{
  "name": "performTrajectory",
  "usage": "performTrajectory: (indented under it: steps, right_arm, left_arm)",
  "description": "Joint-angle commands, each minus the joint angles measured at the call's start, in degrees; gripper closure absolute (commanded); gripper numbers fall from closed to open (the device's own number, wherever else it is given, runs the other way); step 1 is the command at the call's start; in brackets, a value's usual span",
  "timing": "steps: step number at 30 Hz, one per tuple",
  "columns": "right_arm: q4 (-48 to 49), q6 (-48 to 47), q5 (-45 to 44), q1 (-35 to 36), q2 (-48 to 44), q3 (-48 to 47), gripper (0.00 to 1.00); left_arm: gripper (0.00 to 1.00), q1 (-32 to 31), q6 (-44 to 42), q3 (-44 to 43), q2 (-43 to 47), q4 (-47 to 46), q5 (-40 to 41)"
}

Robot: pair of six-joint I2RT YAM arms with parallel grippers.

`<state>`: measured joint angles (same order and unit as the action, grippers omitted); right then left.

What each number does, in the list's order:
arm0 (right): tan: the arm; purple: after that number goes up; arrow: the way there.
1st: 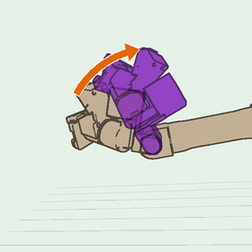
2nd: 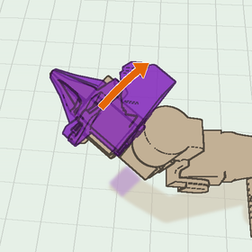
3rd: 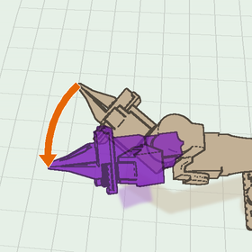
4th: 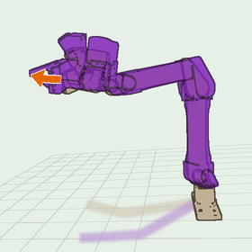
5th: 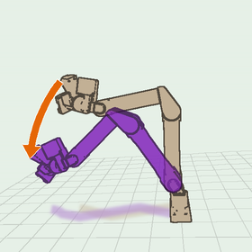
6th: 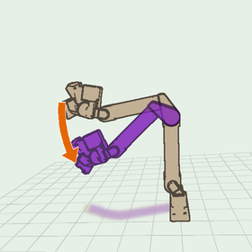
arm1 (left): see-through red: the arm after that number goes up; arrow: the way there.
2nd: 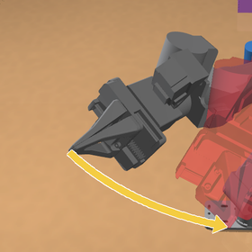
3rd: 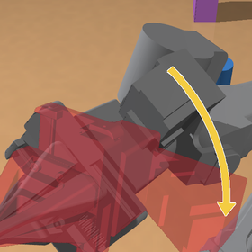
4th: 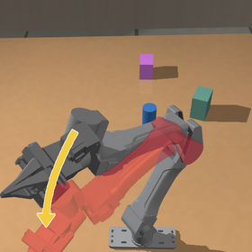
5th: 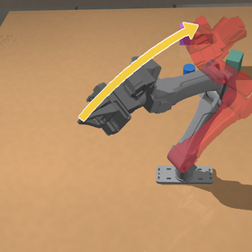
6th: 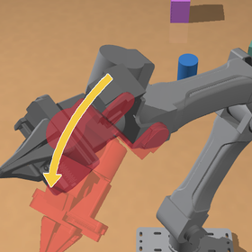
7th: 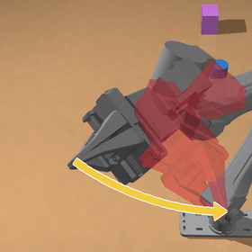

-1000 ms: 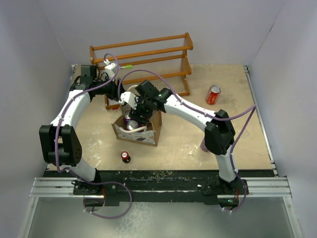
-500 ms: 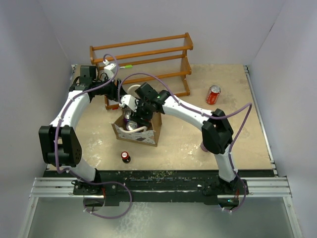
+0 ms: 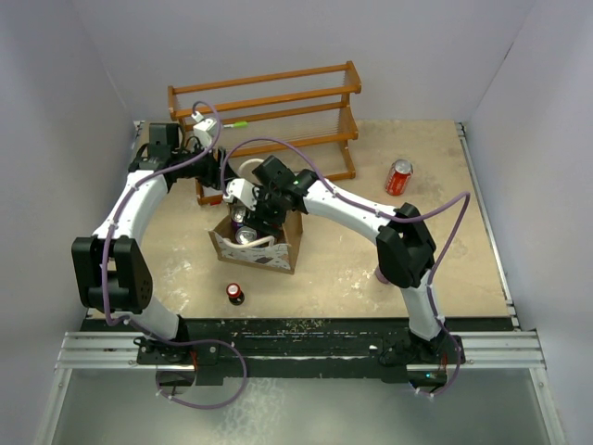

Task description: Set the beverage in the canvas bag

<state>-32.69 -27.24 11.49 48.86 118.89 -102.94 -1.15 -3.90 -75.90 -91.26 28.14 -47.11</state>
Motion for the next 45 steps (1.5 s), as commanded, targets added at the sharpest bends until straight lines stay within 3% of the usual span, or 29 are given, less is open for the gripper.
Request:
performTrajectory:
  steps: [1,24,30,45]
  right_arm:
    - [2.8,-0.9,-0.5,0.3,0.7,-0.5,0.57]
    - [4.7,-0.1,-2.8,0.3,-0.2,-1.1,0.22]
    - [4.6,-0.1,-2.9,0.3,-0.8,-1.3,0.20]
    - [2.1,0.8,-0.3,0.3,-4.3,-3.6,0.25]
  left_arm:
    - [0.38,-0.1,0.0,0.7,3.4,-2.0,-2.0]
    - [0.39,-0.1,-0.1,1.3,3.9,-2.4,-2.4]
    - [0.39,-0.1,-0.2,1.4,4.2,-2.4,-2.3]
    - [0.39,-0.1,-0.1,1.7,4.2,-2.7,-2.3]
